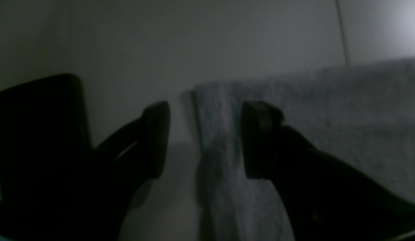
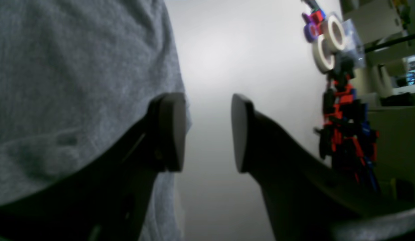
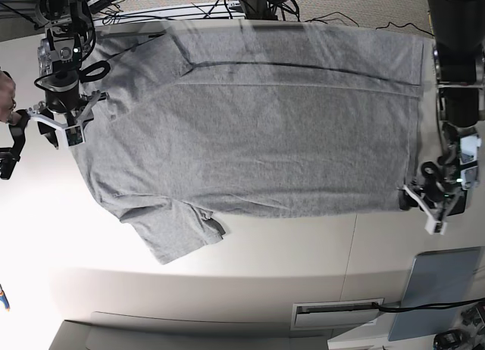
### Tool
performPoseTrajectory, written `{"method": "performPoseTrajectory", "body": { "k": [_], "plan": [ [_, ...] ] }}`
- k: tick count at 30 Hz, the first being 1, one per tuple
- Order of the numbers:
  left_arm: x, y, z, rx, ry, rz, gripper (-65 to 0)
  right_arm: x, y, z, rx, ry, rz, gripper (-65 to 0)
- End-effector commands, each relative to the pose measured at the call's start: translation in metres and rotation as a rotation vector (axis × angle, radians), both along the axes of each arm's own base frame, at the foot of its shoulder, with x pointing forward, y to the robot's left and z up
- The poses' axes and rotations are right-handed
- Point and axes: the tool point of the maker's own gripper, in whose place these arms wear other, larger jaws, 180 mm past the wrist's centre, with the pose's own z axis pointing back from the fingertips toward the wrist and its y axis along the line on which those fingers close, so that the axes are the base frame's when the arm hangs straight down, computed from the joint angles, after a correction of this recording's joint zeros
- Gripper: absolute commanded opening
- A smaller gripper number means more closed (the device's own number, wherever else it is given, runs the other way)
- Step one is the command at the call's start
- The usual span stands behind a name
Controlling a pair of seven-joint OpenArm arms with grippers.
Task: Fold the T-shirt properly
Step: 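Move both grippers to the hem corners of the shirt and grasp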
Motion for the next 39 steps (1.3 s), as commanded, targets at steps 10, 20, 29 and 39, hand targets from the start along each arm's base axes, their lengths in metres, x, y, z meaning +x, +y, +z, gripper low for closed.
{"method": "performPoseTrajectory", "body": {
  "k": [10, 20, 29, 39],
  "plan": [
    [0.014, 0.003, 0.017, 0.058, -0.042, -0.036, -30.2, 0.008, 0.008, 0.007, 0.042, -0.013, 0.040, -42.1],
    [0.020, -0.007, 0.020, 0.039, -0.059, -0.050, -30.2, 0.016, 0.044, -0.010, 0.200, 0.061, 0.083, -42.1],
    [0.020, 0.012, 0.014, 0.092, -0.037, 0.092, -30.2, 0.014, 0.050, -0.015, 0.207, 0.083, 0.090, -42.1],
    [0.015, -0.018, -0.002, 0.037, 0.016, 0.013, -30.5, 0.014, 0.050, -0.015, 0.206, 0.082, 0.091, -42.1]
  ]
}}
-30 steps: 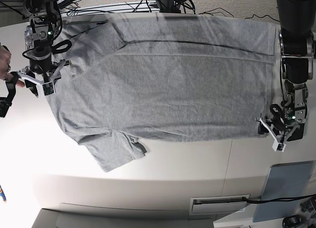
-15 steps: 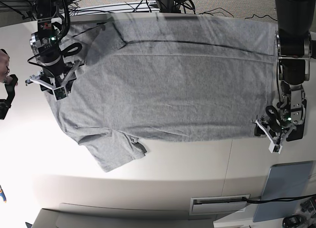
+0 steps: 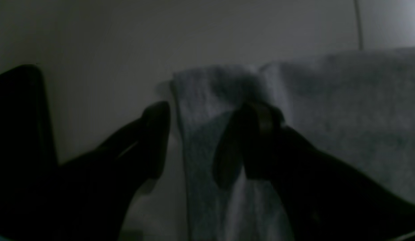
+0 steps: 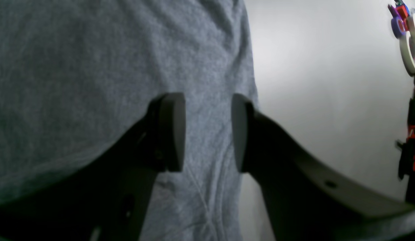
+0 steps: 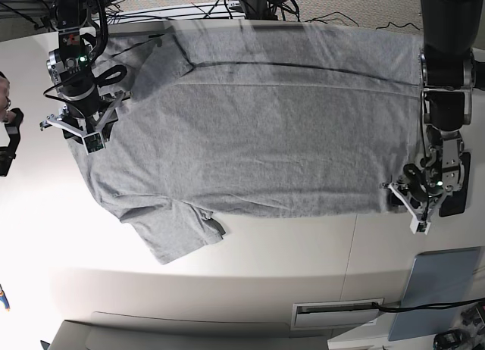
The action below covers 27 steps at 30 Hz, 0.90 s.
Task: Fold the T-shirt properly
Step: 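Move both grippers to the hem corners of the shirt and grasp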
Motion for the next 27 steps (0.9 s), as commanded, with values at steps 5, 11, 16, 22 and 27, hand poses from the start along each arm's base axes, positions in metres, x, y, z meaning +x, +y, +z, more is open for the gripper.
{"method": "performPoseTrajectory", "body": {
  "k": [5, 11, 16, 22, 27],
  "plan": [
    [0.015, 0.008, 0.017, 0.018, -0.046, 0.037, -44.4, 0.008, -0.002, 0.015, -0.017, -0.053, 0.012, -42.1],
    [0.015, 0.009, 0.018, 0.021, -0.050, 0.045, -65.0, 0.024, -0.006, 0.026, -0.021, -0.101, 0.009, -42.1],
    [0.015, 0.009, 0.017, 0.021, -0.048, 0.043, -65.0, 0.060, -0.023, 0.023, 0.027, -0.126, -0.048, -42.1],
    [0.014, 0.009, 0.016, 0.021, -0.037, 0.043, -65.0, 0.121, -0.049, 0.016, 0.122, -0.087, -0.129, -42.1],
    [0.014, 0.008, 0.016, 0.020, -0.036, 0.043, -65.0, 0.169, -0.059, 0.007, 0.213, -0.019, -0.166, -42.1]
  ]
}}
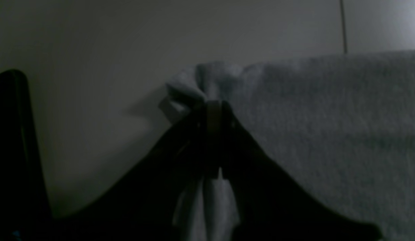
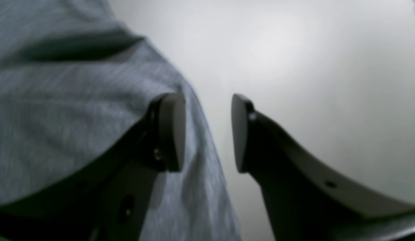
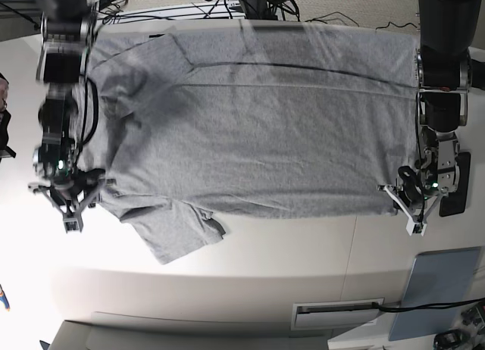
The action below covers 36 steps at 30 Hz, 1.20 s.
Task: Fold the T-shirt properly
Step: 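Move both grippers to the hem corners of the shirt and grasp, then lift the hem and fold it over onto the shoulder edge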
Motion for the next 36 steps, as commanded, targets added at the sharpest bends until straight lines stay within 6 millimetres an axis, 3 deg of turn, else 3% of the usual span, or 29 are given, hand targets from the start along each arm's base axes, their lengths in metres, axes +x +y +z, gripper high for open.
{"method": "performPoseTrajectory", "body": {
  "k": [1, 6, 9, 20, 22, 25, 36],
  "plan": [
    [0.011, 0.009, 0.017, 0.019, -0.035, 0.007, -65.0, 0.025, 0.000, 0.024, 0.018, -0.066, 0.007, -42.1],
    [0.011, 0.008, 0.016, 0.017, -0.032, 0.006, -65.0, 0.066, 0.024, 0.021, 0.123, -0.024, 0.040, -42.1],
    [0.011, 0.009, 0.016, 0.018, -0.033, 0.006, -65.0, 0.080, 0.038, 0.015, 0.144, 0.007, 0.048, -42.1],
    [0.010, 0.008, 0.015, 0.017, -0.029, 0.006, -65.0, 0.074, 0.064, -0.040, 0.117, 0.127, 0.103, -42.8],
    [0.010, 0.008, 0.016, 0.017, -0.029, 0.006, -65.0, 0.073, 0.062, -0.041, 0.093, 0.133, 0.112, -49.2],
    [0.011, 0.008, 0.016, 0.017, -0.032, 0.005, -65.0, 0.075, 0.060, -0.039, 0.071, 0.123, 0.115, -65.0],
    [0.027, 0.003, 0.045, -0.035, -0.117, 0.010, -65.0, 0.083, 0.051, -0.026, 0.044, 0.093, 0.076, -65.0]
  ]
}}
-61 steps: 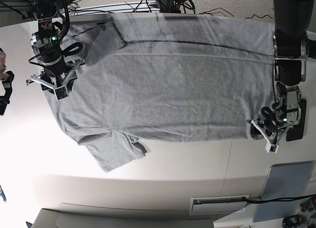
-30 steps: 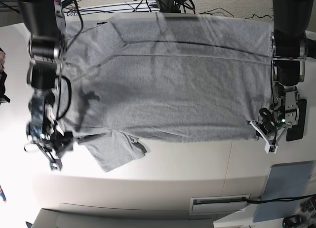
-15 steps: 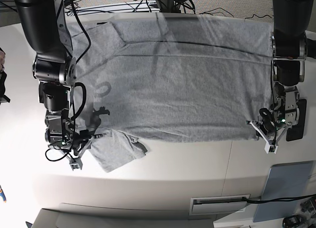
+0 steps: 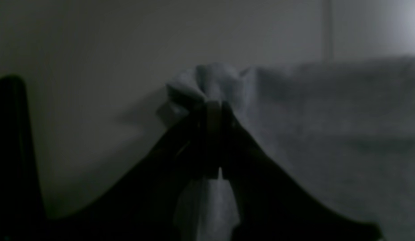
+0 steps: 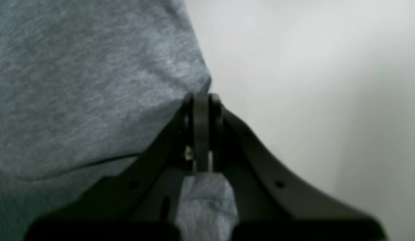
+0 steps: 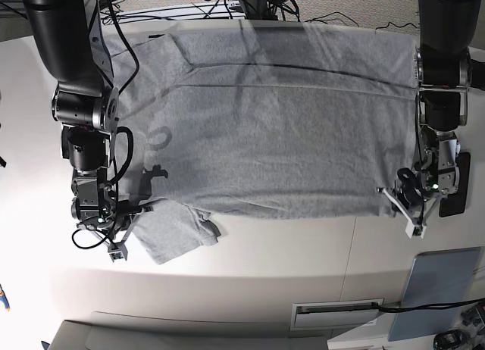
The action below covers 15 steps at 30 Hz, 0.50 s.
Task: Fold the T-shirt properly
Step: 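Lift the hem and fold it over onto the shoulder edge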
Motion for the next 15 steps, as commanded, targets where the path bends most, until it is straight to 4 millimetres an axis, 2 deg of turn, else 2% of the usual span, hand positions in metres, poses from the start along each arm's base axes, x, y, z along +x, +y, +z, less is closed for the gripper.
{"method": "performPoseTrajectory", "body": {
  "k": [1, 6, 9, 12, 15],
  "plan": [
    [0.019, 0.013, 0.033, 0.004, -0.088, 0.016, -65.0, 0.022, -0.008, 0.032, -0.018, -0.083, -0.009, -65.0],
    [0.007, 0.023, 0.048, 0.005, -0.115, 0.003, -65.0, 0.027, -0.014, 0.061, -0.072, -0.139, -0.010, -65.0],
    [-0.006, 0.021, 0.055, 0.049, -0.141, -0.045, -65.0, 0.026, -0.009, 0.081, -0.034, -0.211, -0.021, -65.0],
    [-0.018, 0.015, 0.057, 0.078, -0.154, -0.075, -65.0, 0.017, -0.005, 0.091, -0.035, -0.250, -0.015, -65.0],
    [-0.032, 0.018, 0.050, 0.085, -0.145, -0.058, -65.0, -0.002, -0.007, 0.094, -0.077, -0.259, -0.012, -65.0]
  ]
}}
